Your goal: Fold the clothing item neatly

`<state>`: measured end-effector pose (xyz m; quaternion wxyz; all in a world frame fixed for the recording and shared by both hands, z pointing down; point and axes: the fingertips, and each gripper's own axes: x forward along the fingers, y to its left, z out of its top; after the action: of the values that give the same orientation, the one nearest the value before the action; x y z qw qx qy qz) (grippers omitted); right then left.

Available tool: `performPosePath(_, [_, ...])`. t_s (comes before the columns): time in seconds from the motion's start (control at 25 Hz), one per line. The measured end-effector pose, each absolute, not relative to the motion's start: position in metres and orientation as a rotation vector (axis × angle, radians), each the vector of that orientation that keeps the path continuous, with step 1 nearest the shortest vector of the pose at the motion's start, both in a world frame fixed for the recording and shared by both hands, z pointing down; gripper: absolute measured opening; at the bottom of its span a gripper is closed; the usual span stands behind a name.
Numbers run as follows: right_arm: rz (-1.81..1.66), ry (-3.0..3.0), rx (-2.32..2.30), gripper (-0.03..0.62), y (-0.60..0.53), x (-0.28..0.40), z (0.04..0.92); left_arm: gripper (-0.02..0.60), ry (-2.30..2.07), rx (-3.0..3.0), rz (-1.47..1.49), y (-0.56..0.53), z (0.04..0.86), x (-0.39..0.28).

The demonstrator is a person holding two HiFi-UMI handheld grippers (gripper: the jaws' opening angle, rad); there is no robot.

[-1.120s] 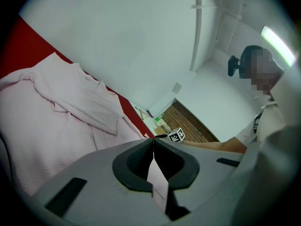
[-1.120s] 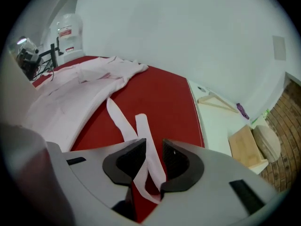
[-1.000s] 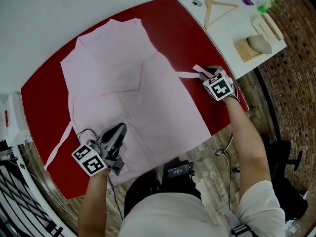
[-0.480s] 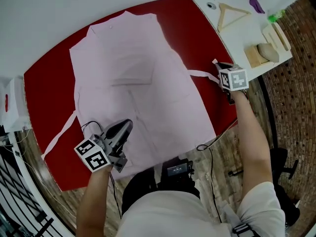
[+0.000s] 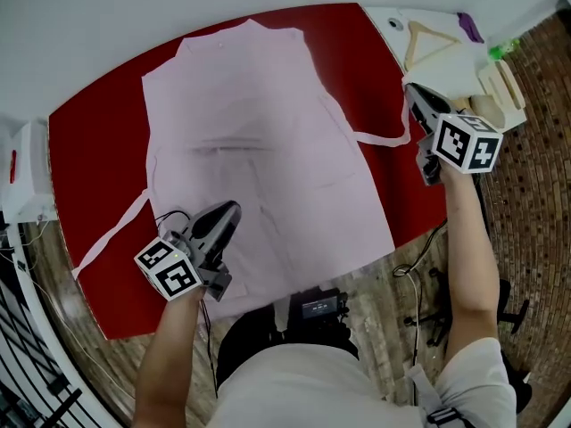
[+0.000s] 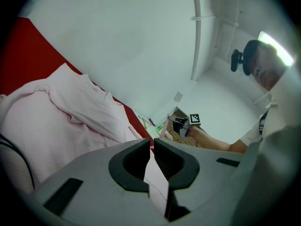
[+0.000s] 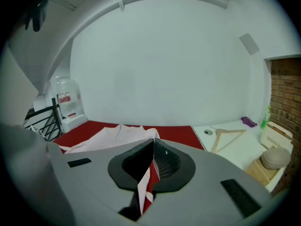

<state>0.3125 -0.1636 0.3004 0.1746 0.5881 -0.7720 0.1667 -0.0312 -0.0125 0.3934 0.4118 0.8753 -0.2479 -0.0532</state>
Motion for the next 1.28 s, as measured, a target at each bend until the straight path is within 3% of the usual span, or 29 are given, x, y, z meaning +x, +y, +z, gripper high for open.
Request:
performPosePath(0.28, [0.404, -2.379, 1.542, 0.018, -0.191, 0.205, 0.263, 0.008, -0.684, 2.204, -0.182, -0.038, 0.384, -0.052])
performPosePath(0.56, [0.410, -2.489, 1.406, 0.018, -0.222, 0.090, 0.279, 0.007, -0.733, 2.192, -0.230, -0.049, 0.383, -0.082])
performPosePath(1.0, [0.222, -2.400, 0.985, 0.019, -0.199, -0.101, 0.424, 0.008, -0.830, 2.098, -0.282, -0.042, 0.409, -0.137])
performPosePath(1.28, [0.028, -2.261, 0.819, 0.020, -0.179, -0.142, 0.492, 0.008, -0.849, 2.069, -0.298, -0.038, 0.418, -0.154])
